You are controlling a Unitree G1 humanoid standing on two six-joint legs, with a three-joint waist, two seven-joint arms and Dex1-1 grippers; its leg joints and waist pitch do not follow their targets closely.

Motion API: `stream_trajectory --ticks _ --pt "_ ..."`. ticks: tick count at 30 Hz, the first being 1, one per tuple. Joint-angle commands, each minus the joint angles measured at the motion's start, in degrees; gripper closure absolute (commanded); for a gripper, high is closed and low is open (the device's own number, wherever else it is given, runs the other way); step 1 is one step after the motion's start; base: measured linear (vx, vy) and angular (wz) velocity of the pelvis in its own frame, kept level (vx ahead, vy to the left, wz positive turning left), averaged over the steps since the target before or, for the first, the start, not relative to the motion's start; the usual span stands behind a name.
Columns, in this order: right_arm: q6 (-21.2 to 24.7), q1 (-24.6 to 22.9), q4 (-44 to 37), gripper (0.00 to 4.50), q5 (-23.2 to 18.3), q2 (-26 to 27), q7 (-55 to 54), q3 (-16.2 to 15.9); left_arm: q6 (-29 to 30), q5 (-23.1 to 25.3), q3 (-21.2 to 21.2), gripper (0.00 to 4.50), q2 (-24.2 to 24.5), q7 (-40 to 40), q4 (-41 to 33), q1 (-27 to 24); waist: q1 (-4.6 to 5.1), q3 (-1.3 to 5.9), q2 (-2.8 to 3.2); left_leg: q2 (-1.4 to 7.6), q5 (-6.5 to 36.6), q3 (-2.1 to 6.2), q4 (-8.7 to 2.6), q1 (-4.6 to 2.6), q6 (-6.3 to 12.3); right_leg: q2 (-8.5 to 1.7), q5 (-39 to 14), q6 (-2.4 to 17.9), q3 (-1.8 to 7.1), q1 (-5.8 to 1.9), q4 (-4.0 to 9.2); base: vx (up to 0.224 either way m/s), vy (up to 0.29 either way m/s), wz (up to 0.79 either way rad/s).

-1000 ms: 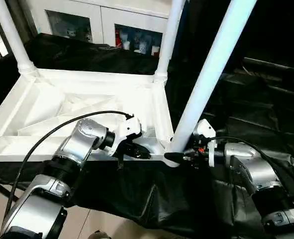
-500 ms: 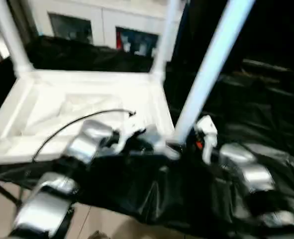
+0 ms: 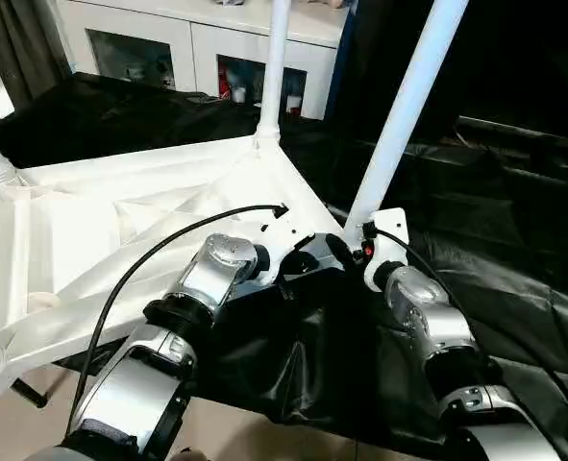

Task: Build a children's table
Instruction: Rotate leg to tighten

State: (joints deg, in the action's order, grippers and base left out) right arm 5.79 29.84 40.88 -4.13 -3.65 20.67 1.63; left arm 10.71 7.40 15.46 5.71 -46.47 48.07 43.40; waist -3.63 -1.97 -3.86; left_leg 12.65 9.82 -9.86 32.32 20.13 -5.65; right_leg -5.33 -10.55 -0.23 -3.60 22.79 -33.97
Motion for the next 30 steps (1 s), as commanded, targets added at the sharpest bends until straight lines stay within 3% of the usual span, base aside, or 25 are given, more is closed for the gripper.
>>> stream_trajectory --ticks 1,5,12,16,19,24,30 --pt "-0.6 0.1 -1.1 0.77 -0.9 -0.4 10.7 -5.6 -1.0 -0.2 2.0 4.50 -1.0 -2.5 1.2 -0.1 0.06 2.33 0.35 0.21 22.8 0.10 -4.32 -0.12 0.09 -2.36 -25.8 6.1 1.58 -1.55 5.71 0.000 0.000 0.00" --pt "-1.1 -1.3 -4.3 0.77 -1.6 -5.2 20.5 -6.7 -2.1 -0.5 2.2 4.50 1.4 -6.9 0.1 -0.8 -0.17 2.44 0.28 0.28 20.1 -0.20 -4.17 0.07 1.23 -2.38 -21.9 7.4 1.84 -1.76 5.32 0.000 0.000 0.00" --pt "2.6 -3.9 -10.7 0.77 -6.1 -14.6 38.8 -7.8 -3.6 -3.7 3.2 4.50 8.0 -22.5 -5.5 -3.9 -0.48 3.07 0.15 0.53 9.6 -0.56 -3.51 0.74 4.49 -2.15 -4.3 13.5 1.82 -3.09 2.99 0.008 -0.001 0.00" --pt "4.1 -4.8 -12.2 0.77 -7.1 -16.5 43.4 -8.1 -3.1 -4.5 3.3 4.50 9.8 -25.9 -7.2 -4.7 -0.64 3.25 0.38 0.70 7.4 -0.75 -3.12 -0.04 5.23 -2.02 1.8 16.4 1.86 -2.79 2.32 0.015 0.003 0.00" --pt "4.4 -5.0 -12.5 0.92 -7.1 -17.1 44.9 -8.5 -3.3 -4.5 3.2 4.50 10.3 -26.2 -7.2 -4.8 -0.96 3.09 0.47 0.76 8.2 -0.82 -3.17 -0.09 5.19 -2.02 1.0 16.7 1.81 -2.82 2.32 0.000 0.000 0.00" --pt "5.3 -5.7 -13.6 1.47 -7.3 -17.7 46.6 -9.8 -2.4 -5.1 3.4 4.50 11.1 -27.7 -8.8 -5.4 -1.50 2.81 0.39 0.85 12.5 -0.91 -3.47 -0.22 2.74 -2.40 -6.4 14.5 2.00 -2.70 2.97 0.000 0.000 0.00" --pt "5.7 -6.3 -14.5 1.88 -7.2 -17.5 47.0 -10.3 -2.4 -4.9 3.2 4.50 11.3 -27.9 -9.1 -5.5 -1.44 2.91 0.32 0.70 11.9 -0.83 -3.45 -0.11 2.10 -2.28 -6.5 13.6 2.02 -2.69 2.94 0.000 0.000 0.00"
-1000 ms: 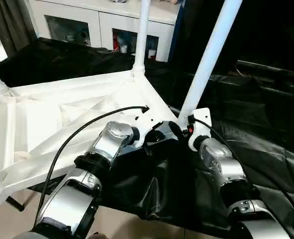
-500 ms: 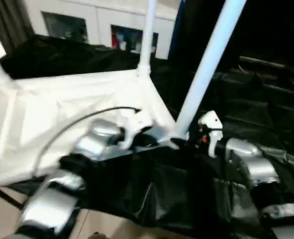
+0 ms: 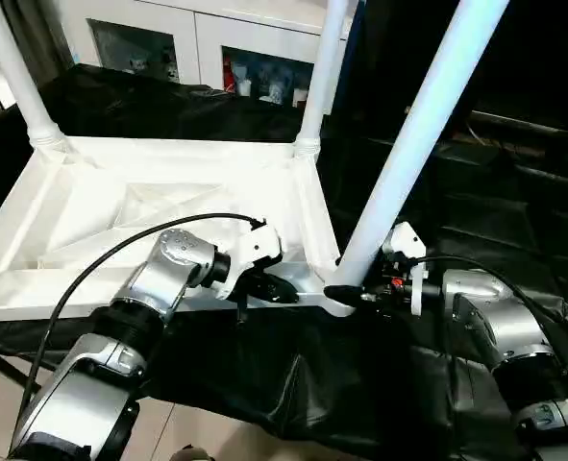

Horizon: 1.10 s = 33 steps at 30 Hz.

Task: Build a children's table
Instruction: Rotate leg to tighten

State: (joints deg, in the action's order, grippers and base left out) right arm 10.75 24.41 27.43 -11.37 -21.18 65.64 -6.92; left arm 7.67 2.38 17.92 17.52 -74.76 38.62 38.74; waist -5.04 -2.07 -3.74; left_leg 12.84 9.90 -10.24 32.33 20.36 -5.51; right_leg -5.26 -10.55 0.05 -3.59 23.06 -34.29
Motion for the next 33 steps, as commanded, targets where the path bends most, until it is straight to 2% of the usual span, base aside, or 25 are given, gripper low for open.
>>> stream_trajectory --ticks 1,2,5,7,8,10,13,14,15,16,19,21,25,27,28,29,30,31,32,33 --pt "0.9 -1.2 -1.2 2.01 0.0 0.2 1.8 -1.9 0.6 0.1 0.8 4.50 -0.6 1.0 0.4 -0.9 -0.04 3.04 0.21 0.50 11.6 -0.46 -3.43 -0.36 2.01 -2.36 -6.2 13.4 2.02 -2.96 3.23 0.000 0.000 0.00" --pt "1.0 -1.5 -1.4 2.07 0.0 0.3 1.6 -2.0 0.6 0.1 0.7 4.50 -0.7 1.5 0.3 -0.9 -0.03 3.03 0.04 0.48 11.3 -0.49 -3.40 -0.32 2.16 -2.31 -5.8 13.4 2.01 -2.97 3.21 0.000 0.000 0.00" --pt "0.9 -2.3 -1.3 2.29 0.4 1.4 -1.0 -1.7 0.6 0.3 0.1 4.50 -1.7 4.3 1.1 -0.7 -0.05 3.01 0.02 0.46 11.0 -0.49 -3.39 -0.31 2.31 -2.35 -5.8 13.3 2.01 -2.97 3.20 0.000 0.000 0.00" --pt "0.7 -2.6 -0.6 2.35 0.6 2.7 -3.9 -1.0 0.5 0.8 -0.3 4.50 -2.7 6.8 2.2 -0.2 -0.05 2.79 0.09 0.51 12.6 -0.46 -3.56 -0.40 1.94 -2.45 -8.5 12.7 2.01 -2.77 3.55 0.000 0.000 0.00" --pt "1.0 -2.6 1.2 2.40 1.2 5.1 -10.1 0.5 0.6 1.8 -1.1 4.50 -4.5 12.2 4.5 1.0 0.07 2.44 0.07 0.46 15.8 -0.40 -3.84 -0.58 0.96 -2.51 -14.7 11.2 2.04 -2.44 4.25 0.000 0.000 0.00" --pt "1.1 -2.5 1.7 2.44 1.5 5.8 -11.9 0.9 0.7 2.0 -1.3 4.50 -5.1 13.8 5.2 1.3 0.01 2.42 0.03 0.32 18.5 -0.27 -3.81 -1.01 0.13 -2.68 -21.1 9.4 1.99 -2.17 4.93 0.000 0.000 0.00" --pt "2.0 -2.5 3.6 2.50 2.5 9.0 -19.5 2.2 1.7 2.9 -2.1 4.50 -7.8 20.3 7.8 2.9 0.18 2.20 0.09 0.30 20.3 -0.02 -4.06 -0.97 -0.57 -2.61 -25.2 7.6 1.89 -1.83 5.46 -0.052 -0.006 0.03" --pt "2.7 -2.4 4.4 2.51 2.9 11.0 -24.2 3.1 2.4 3.2 -2.5 4.50 -9.4 23.7 8.9 3.7 0.28 2.19 0.38 0.24 21.1 0.18 -4.18 -0.84 -0.97 -2.67 -27.2 6.5 1.84 -1.82 5.68 -0.051 0.001 -0.03" --pt "3.0 -2.2 4.8 2.51 3.1 12.0 -26.4 3.6 2.7 3.3 -2.6 4.50 -10.1 25.0 9.4 4.0 0.41 2.22 0.30 0.20 21.7 0.37 -4.26 -0.94 -1.34 -2.66 -28.4 5.8 1.67 -1.69 5.89 -0.051 0.001 -0.03" --pt "3.6 -1.4 6.5 2.52 3.4 14.3 -32.1 4.9 3.2 3.4 -2.7 4.50 -11.9 27.6 10.4 4.7 0.63 2.24 0.65 0.15 22.6 0.52 -4.33 -1.00 -1.80 -2.63 -29.5 5.4 1.58 -1.52 5.98 0.000 0.000 0.00" --pt "3.7 -0.3 8.7 2.52 3.8 17.0 -38.6 6.3 3.7 3.7 -2.7 4.50 -14.0 29.9 11.3 5.4 1.10 2.22 0.41 -0.05 24.5 0.83 -4.40 -0.93 -1.74 -2.61 -31.7 4.1 1.12 -1.54 6.68 0.000 0.000 0.00" --pt "2.4 2.2 11.7 2.52 6.0 20.7 -46.2 6.2 3.4 4.5 -1.7 4.50 -17.0 31.5 12.7 6.0 1.62 2.30 0.62 -0.08 25.2 0.89 -4.47 -1.05 -1.76 -2.55 -31.0 4.2 1.08 -1.32 6.82 0.000 0.000 0.00" --pt "-0.9 4.2 13.4 2.52 9.1 21.9 -47.3 4.2 2.5 5.1 -0.8 4.50 -17.7 30.7 13.5 6.2 2.21 2.12 0.71 -0.16 27.7 1.05 -4.56 -1.13 -1.18 -2.52 -32.1 3.6 0.76 -1.22 7.39 0.000 0.000 0.00" --pt "-1.1 4.5 13.3 1.97 8.6 22.1 -46.5 4.5 2.4 5.2 -0.8 4.50 -17.3 30.2 13.6 6.2 2.31 2.15 0.64 -0.20 28.2 1.14 -4.60 -1.16 -0.78 -2.51 -32.3 3.4 0.75 -1.25 7.46 0.000 0.000 0.00" --pt "-1.3 4.7 13.1 1.84 7.6 22.1 -45.4 5.3 2.4 5.4 -0.7 4.50 -16.7 29.6 13.7 6.2 2.32 2.18 0.33 -0.18 27.9 1.11 -4.63 -1.10 -0.59 -2.54 -32.0 3.5 0.78 -1.29 7.47 0.000 0.000 0.00" --pt "-1.3 4.8 13.0 1.84 7.1 22.1 -45.1 5.5 2.5 5.4 -0.7 4.50 -16.5 29.4 13.7 6.2 2.23 2.21 0.58 -0.11 27.4 1.10 -4.72 -1.04 -0.42 -2.61 -30.9 4.0 0.92 -1.33 7.30 0.000 0.000 0.00" --pt "-1.6 4.9 12.8 1.82 7.0 21.6 -44.3 5.6 2.3 5.6 -0.5 4.50 -15.7 28.5 13.6 6.2 2.20 2.19 0.56 -0.07 27.1 1.03 -4.77 -0.94 -0.29 -2.60 -29.9 4.4 1.00 -1.34 7.26 0.000 0.000 0.00" --pt "-2.5 5.0 12.6 1.75 7.3 19.9 -42.6 5.4 1.9 6.1 0.3 4.50 -13.8 25.8 13.1 5.9 2.10 2.21 0.15 -0.04 26.7 0.99 -4.73 -0.92 -0.05 -2.71 -29.7 4.6 1.05 -1.33 7.12 0.000 0.000 0.00" --pt "-2.9 5.0 12.4 1.49 7.4 19.0 -41.2 5.4 1.2 6.4 0.9 4.50 -12.8 24.0 12.7 5.6 2.02 2.24 0.30 -0.01 26.4 0.99 -4.79 -0.85 0.00 -2.75 -29.4 4.8 1.13 -1.40 7.04 0.000 0.000 0.00" --pt "-3.1 4.9 12.3 1.49 7.3 18.6 -40.6 5.4 0.7 6.6 1.2 4.50 -12.3 23.0 12.4 5.5 2.03 2.35 0.31 0.02 25.2 1.01 -4.89 -0.46 0.16 -2.76 -27.9 5.0 1.23 -1.76 6.83 0.000 0.000 0.00"
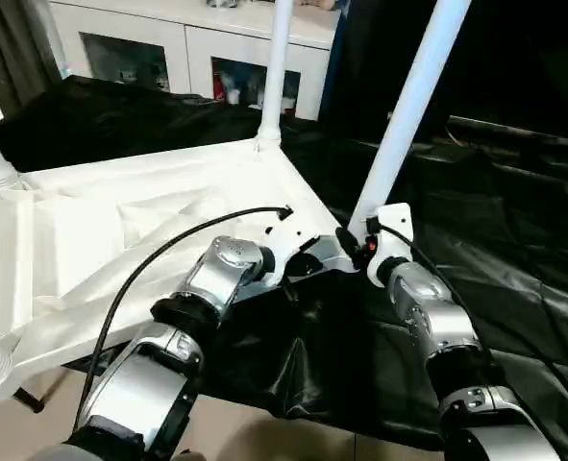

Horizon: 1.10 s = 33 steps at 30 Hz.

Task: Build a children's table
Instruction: Rotate leg to tighten

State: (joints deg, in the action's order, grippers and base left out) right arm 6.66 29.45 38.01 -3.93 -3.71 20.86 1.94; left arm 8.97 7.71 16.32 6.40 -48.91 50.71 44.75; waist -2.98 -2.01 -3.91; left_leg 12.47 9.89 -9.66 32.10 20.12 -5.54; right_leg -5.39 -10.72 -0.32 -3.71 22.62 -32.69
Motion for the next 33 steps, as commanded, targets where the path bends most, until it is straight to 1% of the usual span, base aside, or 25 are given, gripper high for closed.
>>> stream_trajectory --ticks 1,3,4,5,6,7,8,9,10,11,12,14,15,16,17,18,19,21,22,23,24,25,28,29,33 --pt "1.0 -0.3 1.3 1.49 -0.3 0.3 5.7 -3.6 -0.3 1.4 3.2 4.50 -0.4 -4.0 -0.1 -0.8 0.01 2.51 0.50 0.55 23.0 0.43 -4.77 0.27 0.06 -2.63 -24.0 6.1 1.51 -1.83 4.65 0.000 0.000 0.00" --pt "0.8 -0.8 0.5 1.49 -0.6 -1.5 9.3 -3.8 -0.9 1.8 3.9 4.50 1.2 -6.4 -0.7 -1.2 -0.13 2.55 0.44 0.60 21.3 0.15 -4.68 0.25 0.25 -2.50 -20.5 7.2 1.65 -1.78 4.34 0.000 0.000 0.00" --pt "0.8 -1.5 -0.8 1.49 -1.2 -3.4 13.1 -4.2 -1.6 1.5 4.3 4.50 2.5 -9.4 -1.6 -1.8 -0.34 2.52 0.27 0.57 20.0 -0.29 -4.36 -0.04 0.86 -2.38 -17.5 8.9 1.87 -1.61 4.01 0.000 0.000 0.00" --pt "0.9 -2.0 -1.7 1.49 -1.6 -4.5 15.5 -4.5 -1.8 1.2 4.4 4.50 3.3 -11.2 -2.3 -2.1 -0.55 2.51 0.22 0.60 19.7 -0.32 -4.29 -0.11 1.19 -2.34 -17.1 9.1 1.87 -1.78 3.92 0.000 0.000 0.00" --pt "1.1 -2.8 -3.1 1.49 -2.2 -5.9 18.4 -5.1 -2.4 0.7 4.7 4.50 4.4 -13.6 -3.2 -2.6 -0.61 2.57 0.59 0.74 19.3 -0.50 -4.15 -0.23 1.74 -2.41 -16.3 10.0 2.00 -1.62 3.78 0.000 0.000 0.00" --pt "1.2 -3.7 -4.6 1.49 -2.7 -7.5 21.8 -5.7 -3.2 0.1 4.8 4.50 5.4 -16.1 -4.2 -3.2 -0.72 2.61 0.53 0.76 19.1 -0.59 -4.13 -0.20 1.94 -2.42 -15.7 10.3 2.03 -1.72 3.78 0.057 -0.030 0.04" --pt "1.4 -4.6 -6.3 1.49 -3.2 -9.1 24.9 -6.4 -3.0 -0.7 4.8 4.50 6.4 -18.4 -5.3 -3.7 -0.89 2.82 0.60 0.78 17.3 -0.68 -4.02 -0.15 2.21 -2.38 -13.3 11.1 2.05 -2.01 3.39 0.071 -0.038 0.06" --pt "1.8 -5.4 -7.7 1.49 -3.7 -10.4 27.5 -6.9 -3.0 -1.3 5.0 4.50 7.5 -20.8 -6.4 -4.2 -1.07 2.92 0.64 0.82 16.4 -0.83 -3.93 -0.30 2.47 -2.40 -11.7 11.6 2.04 -1.96 3.35 0.071 -0.038 0.06" --pt "2.5 -6.5 -9.7 1.49 -4.5 -12.3 31.1 -7.6 -3.0 -1.9 5.1 4.50 8.8 -22.7 -7.3 -4.6 -1.33 3.13 0.53 0.88 11.5 -0.88 -3.63 0.05 3.30 -2.10 -3.8 13.4 2.01 -2.59 2.12 0.073 -0.029 0.03" --pt "2.9 -7.2 -11.1 1.49 -5.1 -13.7 33.9 -8.1 -2.8 -2.2 5.0 4.50 9.8 -23.9 -7.9 -4.7 -1.32 3.15 0.55 0.81 10.1 -0.93 -3.53 0.25 3.69 -2.01 -1.5 14.0 2.00 -2.71 1.79 0.054 -0.006 -0.04" --pt "3.0 -7.4 -11.5 1.49 -5.2 -14.3 34.9 -8.3 -2.6 -2.3 5.0 4.50 10.4 -24.7 -8.3 -4.9 -1.59 3.14 0.68 0.87 8.7 -0.95 -3.44 0.07 4.06 -1.99 0.7 14.5 1.95 -2.68 1.61 0.054 -0.006 -0.04" --pt "3.0 -7.7 -12.1 1.49 -5.4 -15.1 36.5 -8.5 -3.0 -2.3 5.1 4.50 11.5 -25.8 -8.9 -5.2 -1.67 3.23 0.75 0.82 8.3 -1.05 -3.32 -0.19 4.00 -1.97 2.1 15.6 1.94 -2.63 1.35 0.000 0.000 0.00" --pt "3.0 -7.7 -12.1 1.49 -5.4 -15.2 36.8 -8.5 -3.7 -1.9 5.1 4.50 12.0 -25.3 -8.9 -5.3 -1.70 3.22 0.72 0.81 8.1 -1.06 -3.32 -0.27 3.94 -1.95 2.3 15.8 1.93 -2.64 1.33 0.000 0.000 0.00" --pt "3.0 -7.7 -12.2 1.49 -5.4 -15.3 36.9 -8.5 -3.8 -1.6 5.0 4.50 12.1 -24.9 -8.9 -5.3 -1.70 3.08 0.59 0.82 9.3 -1.12 -3.45 -0.28 3.57 -2.02 0.3 15.8 1.92 -2.67 1.52 0.000 0.000 0.00" --pt "3.0 -7.7 -12.2 1.49 -5.4 -15.4 37.1 -8.5 -4.1 -1.3 4.9 4.50 12.4 -24.3 -8.9 -5.4 -1.74 3.08 0.68 0.86 9.9 -1.10 -3.48 -0.35 3.31 -2.09 -0.6 15.6 1.93 -2.64 1.57 0.000 0.000 0.00" --pt "3.1 -7.5 -12.2 1.40 -5.4 -15.6 37.3 -8.6 -3.0 -1.2 4.3 4.05 12.6 -23.4 -9.1 -5.5 -1.73 2.98 0.70 0.92 11.2 -1.13 -3.56 -0.46 2.75 -2.12 -2.6 15.3 1.98 -2.54 1.76 0.000 0.000 0.00" --pt "3.3 -7.5 -12.4 1.40 -5.6 -15.7 37.5 -8.7 -2.8 -1.4 4.2 4.05 12.7 -23.5 -9.4 -5.6 -1.76 2.94 0.72 0.95 11.8 -1.11 -3.61 -0.48 2.45 -2.18 -3.5 15.1 2.00 -2.54 1.84 0.000 0.000 0.00" --pt "3.7 -7.5 -13.1 1.40 -5.8 -16.0 37.7 -9.2 -2.6 -1.6 4.1 3.91 13.0 -23.3 -10.1 -5.9 -1.82 2.81 0.61 0.89 13.1 -1.09 -3.67 -0.43 1.95 -2.18 -6.4 14.1 2.05 -2.55 2.09 0.000 0.000 0.00" --pt "3.8 -7.4 -13.1 1.40 -5.8 -15.9 37.9 -9.3 -2.7 -1.5 4.1 3.84 13.0 -23.1 -10.1 -5.9 -1.78 2.72 0.51 0.89 14.0 -1.05 -3.77 -0.39 1.45 -2.26 -9.2 13.0 2.08 -2.42 2.35 0.000 0.000 0.00" --pt "3.8 -7.5 -13.2 1.40 -5.7 -15.8 38.0 -9.4 -2.8 -1.3 4.3 3.64 13.2 -23.3 -10.0 -5.9 -1.78 2.76 0.49 0.88 14.1 -1.05 -3.74 -0.40 1.31 -2.31 -9.9 12.7 2.10 -2.40 2.41 0.000 0.000 0.00" --pt "3.8 -7.5 -13.3 1.40 -5.7 -15.8 38.0 -9.5 -2.8 -1.2 4.5 3.64 13.3 -23.5 -9.9 -6.0 -1.81 2.73 0.48 0.86 14.4 -1.03 -3.75 -0.42 1.11 -2.34 -10.9 12.3 2.13 -2.31 2.52 0.000 0.000 0.00" --pt "3.9 -7.5 -13.4 1.40 -5.7 -15.7 38.1 -9.6 -2.8 -1.2 4.6 3.50 13.4 -23.6 -9.9 -6.0 -1.80 2.75 0.48 0.86 14.2 -1.02 -3.74 -0.40 1.07 -2.31 -11.0 12.2 2.13 -2.30 2.51 0.000 0.000 0.00" --pt "3.9 -7.7 -13.8 1.40 -5.7 -15.7 38.6 -9.9 -3.3 -0.6 4.5 3.50 13.4 -22.0 -8.5 -5.6 -1.78 2.77 0.42 0.79 13.6 -0.98 -3.68 -0.24 1.01 -2.18 -10.6 11.8 2.11 -2.28 2.42 0.000 0.000 0.00" --pt "4.0 -7.7 -13.9 1.40 -5.8 -15.8 38.8 -9.9 -2.9 -0.6 4.3 3.50 13.3 -21.6 -8.2 -5.4 -1.80 2.80 0.57 0.81 13.6 -0.95 -3.68 -0.25 0.93 -2.19 -10.5 11.9 2.11 -2.31 2.34 0.000 0.000 0.00" --pt "4.3 -7.8 -14.1 1.40 -6.0 -16.0 38.9 -9.9 -2.4 -2.2 3.2 3.50 12.8 -22.4 -8.4 -5.4 -1.83 2.88 0.53 0.72 12.9 -0.99 -3.57 -0.19 1.09 -2.15 -9.2 12.3 2.12 -2.39 2.21 0.000 0.000 0.00"
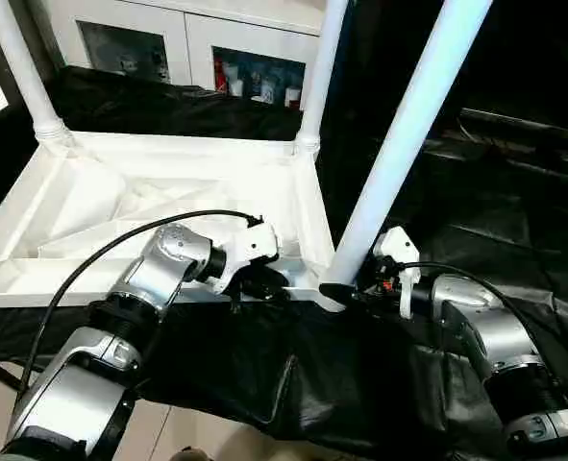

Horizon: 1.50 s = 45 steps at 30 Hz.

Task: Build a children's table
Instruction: Rotate leg to tighten

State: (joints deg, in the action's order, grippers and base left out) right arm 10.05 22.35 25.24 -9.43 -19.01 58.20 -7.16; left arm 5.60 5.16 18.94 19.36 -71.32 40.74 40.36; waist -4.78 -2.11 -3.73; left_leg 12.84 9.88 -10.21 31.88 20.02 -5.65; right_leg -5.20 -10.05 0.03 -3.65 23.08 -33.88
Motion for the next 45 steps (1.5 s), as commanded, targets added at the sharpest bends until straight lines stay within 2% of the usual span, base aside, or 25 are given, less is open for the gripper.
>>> stream_trajectory --ticks 1,6,7,10,11,14,17,21,26,28,29,30,31,32,33,35,36,37,38,39,43,45 --pt "0.9 -0.8 -1.4 1.40 -0.6 -0.7 1.6 -0.8 1.5 -0.2 0.3 3.66 -0.2 -0.3 1.4 -1.0 -0.05 2.98 0.35 0.36 12.8 -0.44 -3.33 -0.15 1.22 -2.29 -9.4 12.2 2.03 -2.82 3.31 0.000 0.000 0.00" --pt "0.7 -0.6 -1.3 1.40 -0.7 -0.5 1.3 -0.7 2.8 -0.5 0.4 3.97 -0.5 -1.0 2.2 -0.9 -0.01 3.06 0.38 0.32 12.3 -0.47 -3.24 -0.13 1.40 -2.26 -7.9 12.8 2.05 -2.93 3.16 0.000 0.000 0.00" --pt "0.7 -0.5 -1.1 1.40 -0.7 -0.5 1.3 -0.7 3.2 -0.4 0.9 4.20 -0.3 -1.9 2.0 -1.1 0.01 3.07 0.40 0.31 12.2 -0.46 -3.23 -0.11 1.44 -2.26 -7.7 12.9 2.04 -2.96 3.11 0.000 0.000 0.00" --pt "1.1 -0.3 -0.8 1.40 -1.0 -0.3 1.6 -0.6 4.1 -0.5 1.3 4.32 -0.1 -3.0 1.4 -1.4 0.10 3.06 0.46 0.32 12.4 -0.48 -3.24 -0.17 1.47 -2.27 -7.7 13.2 2.04 -2.97 3.12 0.000 0.000 0.00" --pt "1.1 -0.3 -0.8 1.68 -1.0 -0.3 1.7 -0.6 4.1 -0.5 1.3 4.44 0.0 -3.0 1.3 -1.4 0.12 3.04 0.49 0.34 12.5 -0.50 -3.20 -0.21 1.52 -2.25 -7.5 13.4 2.05 -2.90 3.11 0.000 0.000 0.00" --pt "1.6 -0.2 -0.8 1.75 -1.4 -0.2 2.0 -0.6 4.3 -0.5 1.3 4.50 0.1 -3.0 1.3 -1.4 0.05 2.98 0.39 0.34 13.1 -0.48 -3.24 -0.22 1.56 -2.33 -9.3 13.0 2.05 -2.90 3.28 0.000 0.000 0.00" --pt "1.9 -0.2 -0.9 2.04 -1.7 -0.1 2.2 -0.7 4.6 -0.5 1.1 4.50 0.1 -3.2 1.2 -1.5 0.02 3.01 0.42 0.36 13.1 -0.43 -3.24 -0.18 1.40 -2.33 -9.9 12.6 2.04 -2.89 3.29 0.000 0.000 0.00" --pt "2.4 -0.7 -1.2 2.09 -1.9 0.1 2.6 -0.8 5.0 -0.5 1.2 4.50 0.2 -3.4 0.8 -1.8 0.03 3.08 0.37 0.30 12.1 -0.46 -3.16 -0.11 1.58 -2.25 -8.0 13.0 2.03 -2.97 3.08 0.000 0.000 0.00" --pt "3.1 -1.9 -1.1 2.10 -2.0 1.3 0.4 -0.9 4.8 -0.2 0.6 4.50 -0.7 -0.4 1.3 -1.7 0.00 3.07 0.44 0.31 12.3 -0.46 -3.16 -0.11 1.49 -2.30 -8.3 13.0 2.04 -2.99 3.10 0.000 0.000 0.00" --pt "3.0 -1.8 0.7 2.10 -1.2 2.8 -3.7 -0.1 4.6 0.2 -0.1 4.50 -1.9 3.0 2.4 -1.1 0.06 2.83 0.37 0.33 14.1 -0.50 -3.31 -0.17 1.07 -2.36 -11.4 12.4 2.05 -2.70 3.53 0.000 0.000 0.00" --pt "3.5 -1.0 3.8 2.11 -0.2 5.3 -10.8 1.7 4.9 0.8 -1.0 4.50 -3.9 8.0 4.4 0.1 0.02 2.84 0.45 0.32 14.5 -0.39 -3.35 -0.20 0.64 -2.44 -12.7 12.0 2.03 -2.63 3.55 0.000 0.000 0.00" --pt "3.5 -0.9 4.0 2.11 -0.2 5.5 -11.2 1.8 4.9 0.8 -1.0 4.50 -4.0 8.3 4.5 0.2 0.10 2.64 0.49 0.25 16.4 -0.44 -3.43 -0.51 -0.23 -2.42 -16.4 11.2 2.03 -2.25 4.06 -0.052 -0.001 0.00" --pt "4.0 -0.2 5.8 2.11 -0.1 7.7 -16.1 3.2 5.3 1.2 -1.4 4.50 -5.8 11.9 6.0 1.2 0.22 2.59 0.42 0.18 18.2 -0.21 -3.54 -0.49 -0.79 -2.53 -20.8 9.8 1.90 -2.27 4.43 0.000 0.000 0.00" --pt "4.0 -0.2 5.8 2.11 -0.1 7.7 -16.1 3.2 5.3 1.2 -1.4 4.50 -5.8 11.9 6.0 1.2 0.31 2.55 0.49 0.16 18.8 -0.14 -3.57 -0.44 -1.00 -2.54 -22.3 9.1 1.88 -2.17 4.57 -0.050 0.003 -0.02" --pt "4.4 0.6 7.2 2.11 0.0 10.2 -21.0 4.3 5.9 1.6 -1.7 4.50 -7.8 15.6 7.2 2.2 0.46 2.49 0.56 0.15 20.1 -0.01 -3.64 -0.51 -1.28 -2.59 -24.6 8.1 1.88 -1.87 4.89 0.000 0.000 0.00" --pt "4.7 1.9 9.6 2.12 0.6 12.9 -27.9 5.7 6.5 2.1 -1.9 4.50 -10.2 19.7 8.7 3.3 0.66 2.45 0.55 0.09 21.4 0.22 -3.65 -0.70 -1.76 -2.62 -26.9 7.2 1.75 -1.63 5.22 0.000 0.000 0.00" --pt "4.7 2.4 10.4 2.12 0.8 13.7 -29.9 6.1 6.6 2.2 -2.0 4.50 -10.9 20.7 9.0 3.6 0.87 2.42 0.51 -0.05 22.1 0.38 -3.69 -0.56 -1.77 -2.55 -28.2 6.5 1.55 -1.70 5.45 0.000 0.000 0.00" --pt "4.3 3.8 12.7 2.12 1.5 15.8 -35.2 6.8 7.3 2.7 -1.7 4.50 -12.9 23.4 10.0 4.6 1.14 2.38 0.60 -0.08 22.9 0.34 -3.66 -0.80 -1.80 -2.49 -29.1 6.1 1.59 -1.26 5.67 0.000 0.000 0.00" --pt "3.2 5.1 14.7 2.12 2.2 17.6 -39.4 7.3 7.7 3.3 -1.4 4.50 -14.9 25.5 10.9 5.3 1.26 2.46 0.55 -0.10 23.1 0.45 -3.60 -0.82 -1.98 -2.59 -29.1 6.0 1.58 -1.24 5.66 0.000 0.000 0.00" --pt "2.8 5.6 15.3 2.12 2.6 18.1 -40.2 7.1 7.7 3.4 -1.2 4.50 -15.4 25.7 11.1 5.4 1.47 2.44 0.80 -0.20 23.4 0.60 -3.67 -0.66 -1.94 -2.51 -29.4 5.8 1.44 -1.38 5.71 0.000 0.000 0.00" --pt "-0.9 7.7 16.8 2.12 5.5 20.4 -41.2 4.3 7.5 4.6 0.6 4.50 -17.8 25.8 12.0 5.8 1.86 2.42 0.75 -0.29 25.1 0.75 -3.79 -0.55 -1.09 -2.37 -30.5 4.4 1.07 -1.42 6.36 0.000 0.000 0.00" --pt "-2.5 7.6 15.8 1.65 5.8 20.5 -39.0 3.5 7.2 4.8 0.7 4.50 -17.7 25.6 12.4 5.8 1.91 2.45 0.66 -0.24 25.1 0.78 -3.98 -0.46 -0.69 -2.37 -29.5 4.6 1.00 -1.61 6.40 0.000 0.000 0.00"
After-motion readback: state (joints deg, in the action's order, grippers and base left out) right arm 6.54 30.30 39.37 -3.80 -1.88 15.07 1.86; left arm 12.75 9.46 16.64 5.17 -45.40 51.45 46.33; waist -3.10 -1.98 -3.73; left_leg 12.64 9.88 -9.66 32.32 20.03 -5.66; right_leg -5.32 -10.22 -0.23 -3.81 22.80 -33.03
